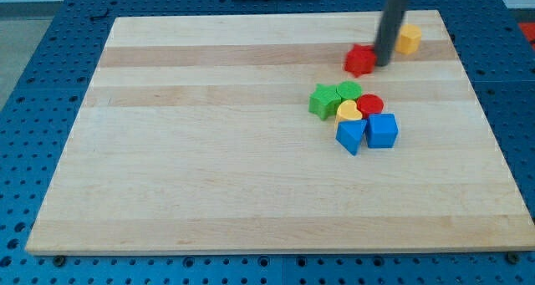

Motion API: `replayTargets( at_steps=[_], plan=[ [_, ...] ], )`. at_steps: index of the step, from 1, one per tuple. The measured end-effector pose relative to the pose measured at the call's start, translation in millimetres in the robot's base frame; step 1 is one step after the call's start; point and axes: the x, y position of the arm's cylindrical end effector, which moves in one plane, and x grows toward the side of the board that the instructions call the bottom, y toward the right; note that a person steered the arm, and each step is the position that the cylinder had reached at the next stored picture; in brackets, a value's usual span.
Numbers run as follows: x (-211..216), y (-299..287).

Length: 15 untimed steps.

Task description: Push red star towards group of blocks

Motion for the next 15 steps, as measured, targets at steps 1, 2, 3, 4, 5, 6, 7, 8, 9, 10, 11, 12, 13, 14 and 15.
replayTargets(
  at_steps=[1,2,3,4,5,6,7,8,9,10,11,12,13,14,15],
  plan=[
    [16.5,-68.1],
    [23.7,-97.5],
    [19.8,-107.2],
    [-2.9,-107.9],
    [-40.1,-112.1],
    [-46.6,-159.9],
    [-33.6,-196.2],
    [-11.4,-188.8],
    [-5.0,-185.4],
    [-25.9,-187.3],
    [-51.8,-176.6],
    [-45.3,-132.3],
    [-22.0,-111.1],
    [16.0,-103.6],
    [38.9,-102.8]
  ],
)
